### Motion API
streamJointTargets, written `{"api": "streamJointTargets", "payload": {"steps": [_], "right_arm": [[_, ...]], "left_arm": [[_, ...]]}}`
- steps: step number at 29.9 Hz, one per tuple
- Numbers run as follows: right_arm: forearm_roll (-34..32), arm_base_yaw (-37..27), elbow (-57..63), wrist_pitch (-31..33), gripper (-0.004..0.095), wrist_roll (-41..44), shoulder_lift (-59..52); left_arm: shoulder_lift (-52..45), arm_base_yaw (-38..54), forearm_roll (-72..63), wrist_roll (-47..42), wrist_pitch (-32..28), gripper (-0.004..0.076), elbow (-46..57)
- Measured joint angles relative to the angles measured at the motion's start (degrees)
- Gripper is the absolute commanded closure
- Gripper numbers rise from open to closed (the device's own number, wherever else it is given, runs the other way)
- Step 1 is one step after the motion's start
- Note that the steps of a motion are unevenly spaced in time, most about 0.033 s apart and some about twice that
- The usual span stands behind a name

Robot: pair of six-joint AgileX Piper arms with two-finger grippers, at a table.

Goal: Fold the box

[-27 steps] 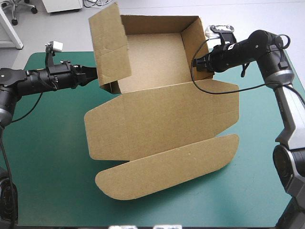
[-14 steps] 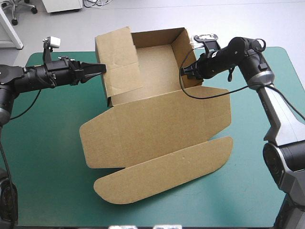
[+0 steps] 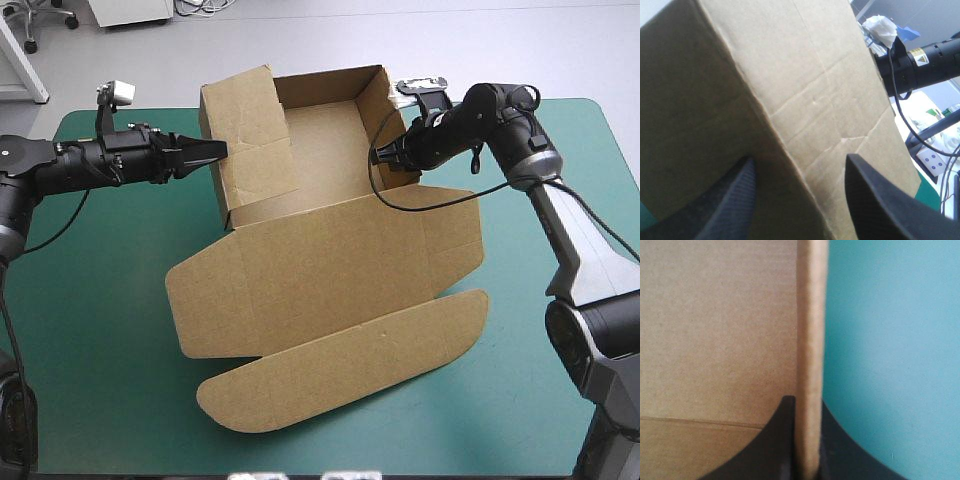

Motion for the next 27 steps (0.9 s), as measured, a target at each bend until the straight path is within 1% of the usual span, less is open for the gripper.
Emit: {"api": "streamJointTargets", "payload": {"steps": [3, 6, 16, 20, 24, 27], "right_arm": [[-1.44, 0.68, 0.00, -0.18, 0.0921, 1.01, 0.00], [-3.14, 1.58, 0.00, -0.30, 0.0921, 1.96, 0.00], [-11.21, 5.65, 0.00, -1.47, 0.0921, 8.91, 0.00], [-13.14, 7.32, 0.00, -2.08, 0.0920, 10.89, 0.05], [-14.78, 8.49, 0.00, -2.14, 0.0920, 13.46, 0.05], [-17.69, 10.20, 0.00, -2.45, 0.0920, 15.95, 0.05]], "left_arm": [[0.00, 0.00, 1.03, -0.84, -0.07, 0.0276, -0.06], [0.00, -0.19, 2.31, -1.37, -0.31, 0.0258, -0.06], [0.00, -3.83, 14.27, -6.32, -4.58, 0.0258, -2.83], [0.00, -3.96, 18.35, -8.65, -5.52, 0.0259, -2.95], [0.00, -3.96, 19.67, -9.49, -6.51, 0.0260, -2.95], [0.00, -3.96, 21.54, -10.58, -7.37, 0.0265, -2.95]]}}
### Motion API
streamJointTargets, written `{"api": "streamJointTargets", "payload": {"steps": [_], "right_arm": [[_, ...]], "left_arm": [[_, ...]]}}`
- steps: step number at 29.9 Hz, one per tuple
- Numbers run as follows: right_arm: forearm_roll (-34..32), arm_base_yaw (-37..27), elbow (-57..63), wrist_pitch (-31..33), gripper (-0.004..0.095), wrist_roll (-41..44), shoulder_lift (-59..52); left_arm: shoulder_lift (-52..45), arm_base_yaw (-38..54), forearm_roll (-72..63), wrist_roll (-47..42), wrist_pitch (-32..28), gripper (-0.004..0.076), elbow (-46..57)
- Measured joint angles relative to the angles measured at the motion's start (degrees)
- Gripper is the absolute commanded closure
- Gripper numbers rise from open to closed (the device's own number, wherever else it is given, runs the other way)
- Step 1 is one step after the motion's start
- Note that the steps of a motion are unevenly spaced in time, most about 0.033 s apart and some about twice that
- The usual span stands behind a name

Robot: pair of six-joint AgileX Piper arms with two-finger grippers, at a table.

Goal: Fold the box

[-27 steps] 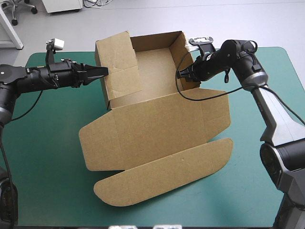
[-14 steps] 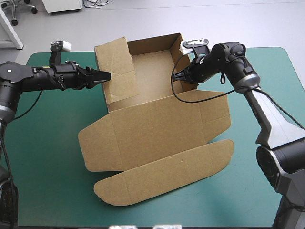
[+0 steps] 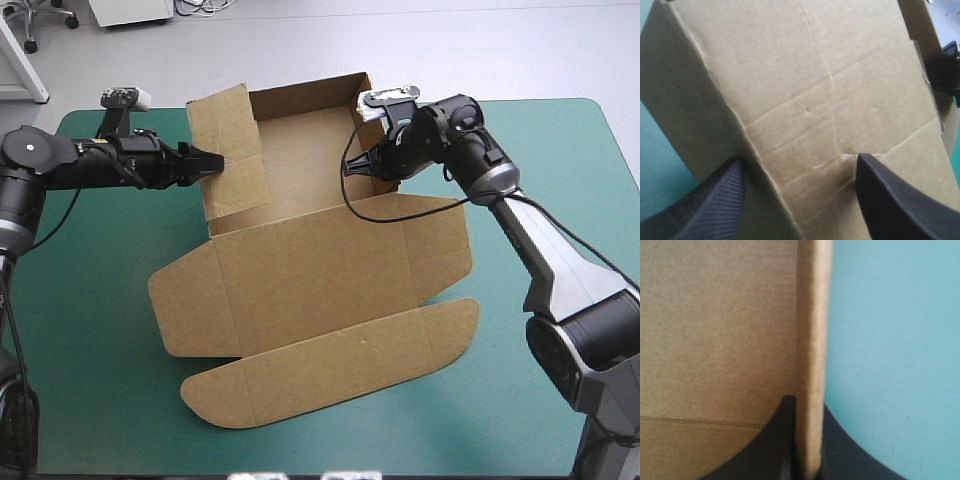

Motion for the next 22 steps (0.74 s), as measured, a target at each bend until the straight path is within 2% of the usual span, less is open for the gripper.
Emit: {"api": "streamJointTargets", "payload": {"steps": [5, 10, 15, 22], "right_arm": [[-5.66, 2.99, 0.00, -0.32, 0.0920, 3.85, 0.00], [-6.81, 3.42, 0.00, -0.26, 0.0920, 5.96, 0.00], [-7.27, 3.42, 0.00, 0.11, 0.0919, 7.02, 0.00], [-7.42, 3.42, 0.00, 0.11, 0.0920, 7.61, 0.00]], "left_arm": [[0.00, -0.07, 5.49, -3.70, -1.27, 0.0291, 0.00], [0.00, -2.16, 10.42, -6.81, -3.49, 0.0291, 0.00], [0.00, -6.16, 21.18, -14.58, -5.85, 0.0291, 0.00], [0.96, -7.42, 23.61, -24.43, -9.32, 0.0291, -0.05]]}}
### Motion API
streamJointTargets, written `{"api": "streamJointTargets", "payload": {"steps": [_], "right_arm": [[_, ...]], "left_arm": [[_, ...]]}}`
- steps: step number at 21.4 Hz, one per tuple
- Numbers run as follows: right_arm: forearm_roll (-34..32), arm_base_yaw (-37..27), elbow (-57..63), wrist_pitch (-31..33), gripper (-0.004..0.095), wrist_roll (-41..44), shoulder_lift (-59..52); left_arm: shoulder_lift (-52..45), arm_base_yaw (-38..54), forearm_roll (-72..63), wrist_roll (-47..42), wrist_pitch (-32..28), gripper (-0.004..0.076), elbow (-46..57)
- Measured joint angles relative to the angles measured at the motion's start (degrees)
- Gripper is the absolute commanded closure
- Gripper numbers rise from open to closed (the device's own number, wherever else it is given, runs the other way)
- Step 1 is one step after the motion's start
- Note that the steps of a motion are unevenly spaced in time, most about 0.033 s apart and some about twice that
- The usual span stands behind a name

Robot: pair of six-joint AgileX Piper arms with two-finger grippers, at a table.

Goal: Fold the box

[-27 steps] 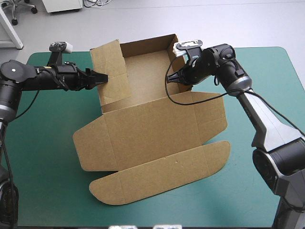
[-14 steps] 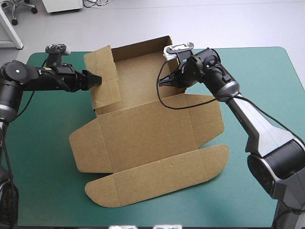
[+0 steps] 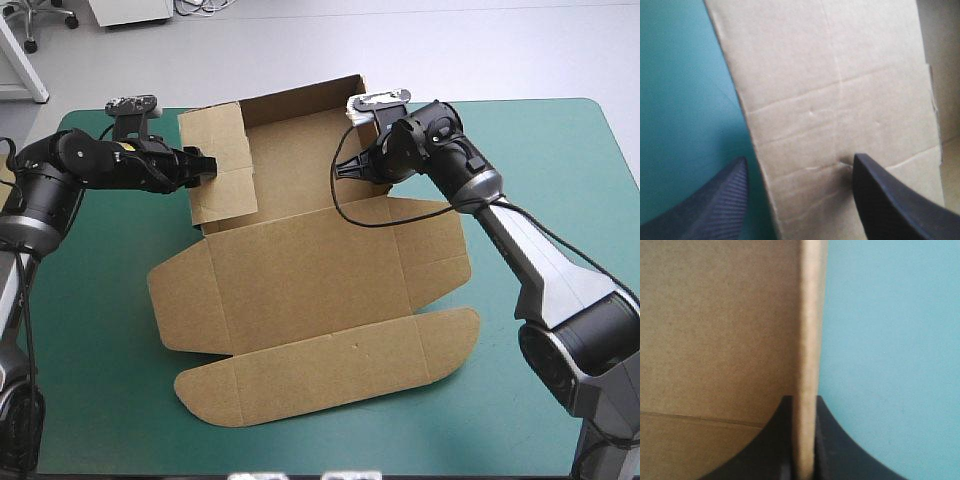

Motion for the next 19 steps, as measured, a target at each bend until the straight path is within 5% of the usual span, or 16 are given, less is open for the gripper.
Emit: {"api": "streamJointTargets", "payload": {"steps": [19], "right_arm": [[-4.69, -0.45, 0.00, 1.99, 0.0920, -0.89, 0.00]], "left_arm": [[8.34, -7.73, 1.04, -10.05, -10.91, 0.0334, -0.05]]}}
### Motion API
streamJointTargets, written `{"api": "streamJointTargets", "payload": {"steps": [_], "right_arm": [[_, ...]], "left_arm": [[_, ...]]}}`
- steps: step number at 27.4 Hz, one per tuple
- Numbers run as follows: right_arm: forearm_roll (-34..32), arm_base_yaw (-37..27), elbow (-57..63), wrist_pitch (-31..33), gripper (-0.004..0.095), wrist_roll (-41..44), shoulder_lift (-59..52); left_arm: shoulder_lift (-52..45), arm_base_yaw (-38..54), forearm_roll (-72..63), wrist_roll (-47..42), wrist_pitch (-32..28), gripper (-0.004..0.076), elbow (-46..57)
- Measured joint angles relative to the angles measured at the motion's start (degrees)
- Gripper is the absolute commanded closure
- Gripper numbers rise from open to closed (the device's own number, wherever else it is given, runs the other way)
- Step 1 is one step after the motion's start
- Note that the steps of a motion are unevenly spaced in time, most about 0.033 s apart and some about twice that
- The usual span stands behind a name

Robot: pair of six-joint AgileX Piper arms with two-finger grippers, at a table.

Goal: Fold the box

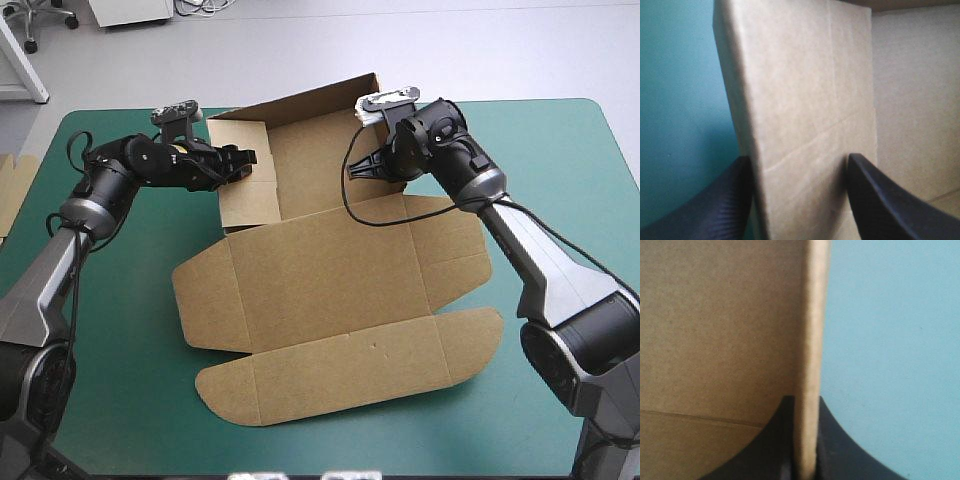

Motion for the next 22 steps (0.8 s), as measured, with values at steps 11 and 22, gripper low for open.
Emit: {"api": "streamJointTargets", "payload": {"steps": [11, 22], "right_arm": [[-0.53, 0.00, 0.00, 0.41, 0.0921, 0.00, 0.00], [-0.59, 0.00, 0.07, 1.52, 0.0921, -0.22, 0.00]], "left_arm": [[1.08, -1.34, 5.92, -2.51, -2.19, 0.0486, 0.06], [3.56, -4.19, 12.05, -3.60, -1.43, 0.0486, 0.06]]}}
